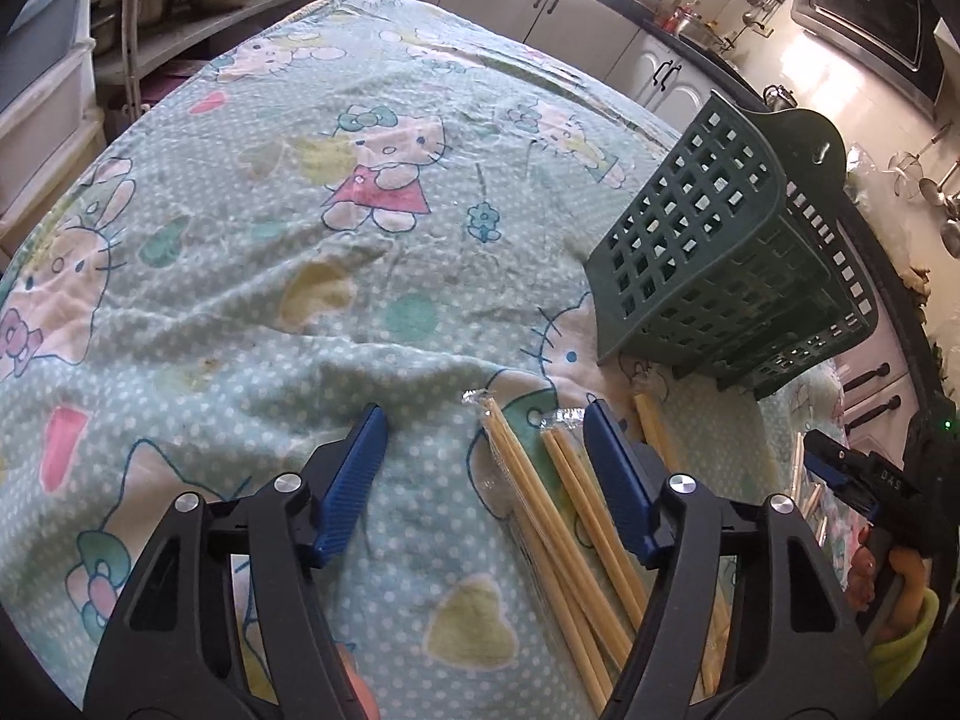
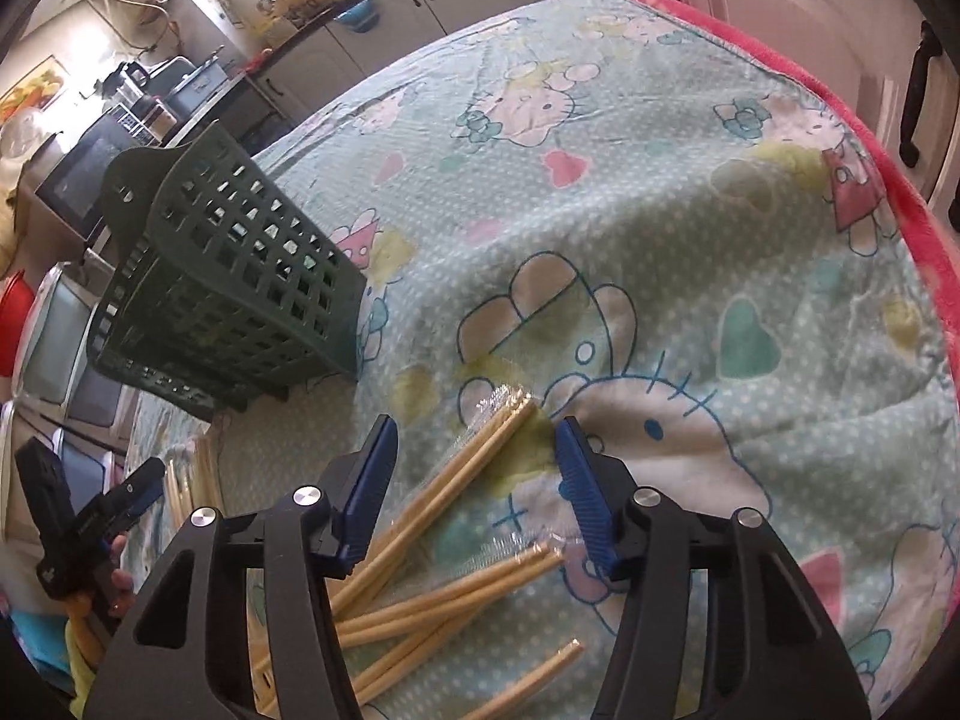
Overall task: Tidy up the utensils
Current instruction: 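Lower the left tool onto a wrapped chopstick and close its fingers, then lift the chopstick with the left tool and carry it over the green caddy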
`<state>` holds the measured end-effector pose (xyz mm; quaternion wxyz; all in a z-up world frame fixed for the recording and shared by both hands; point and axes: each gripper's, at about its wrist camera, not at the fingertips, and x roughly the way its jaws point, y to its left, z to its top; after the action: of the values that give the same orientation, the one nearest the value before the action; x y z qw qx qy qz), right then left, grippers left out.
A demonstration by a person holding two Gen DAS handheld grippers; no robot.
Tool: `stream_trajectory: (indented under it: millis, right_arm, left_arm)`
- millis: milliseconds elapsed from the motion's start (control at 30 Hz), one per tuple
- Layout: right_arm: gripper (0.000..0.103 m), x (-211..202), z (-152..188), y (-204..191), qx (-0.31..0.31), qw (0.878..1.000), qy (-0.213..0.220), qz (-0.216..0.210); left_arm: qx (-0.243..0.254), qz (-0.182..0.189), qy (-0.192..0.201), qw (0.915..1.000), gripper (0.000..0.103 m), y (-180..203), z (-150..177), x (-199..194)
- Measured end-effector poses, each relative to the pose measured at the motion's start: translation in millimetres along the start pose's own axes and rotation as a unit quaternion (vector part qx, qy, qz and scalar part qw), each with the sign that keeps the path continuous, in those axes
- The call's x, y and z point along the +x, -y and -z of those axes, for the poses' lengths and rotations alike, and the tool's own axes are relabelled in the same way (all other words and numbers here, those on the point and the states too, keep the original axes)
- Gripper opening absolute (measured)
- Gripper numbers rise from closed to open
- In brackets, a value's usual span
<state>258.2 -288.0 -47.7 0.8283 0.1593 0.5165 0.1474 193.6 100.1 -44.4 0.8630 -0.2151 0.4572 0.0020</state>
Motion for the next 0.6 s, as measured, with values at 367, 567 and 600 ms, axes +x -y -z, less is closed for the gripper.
stream_trajectory:
  millis: [367, 567, 600]
  right_arm:
    - [0.018, 13, -9, -11, -0.020, 1.000, -0.011, 0.016]
    - [0.009, 9, -13, -14, -0.013, 1.000, 0.001, -0.023]
    - [0.008, 8, -13, -15, -0.012, 1.000, 0.002, -0.028]
  left_arm:
    - [0.008, -0.019, -0.010, 0.9997, 0.035, 5, -8, 9]
    - [0.004, -0.019, -0.012, 0.9997, 0.015, 0, -11, 10]
    - [0.004, -0.016, -0.012, 0.9998, 0.010, -1, -11, 10]
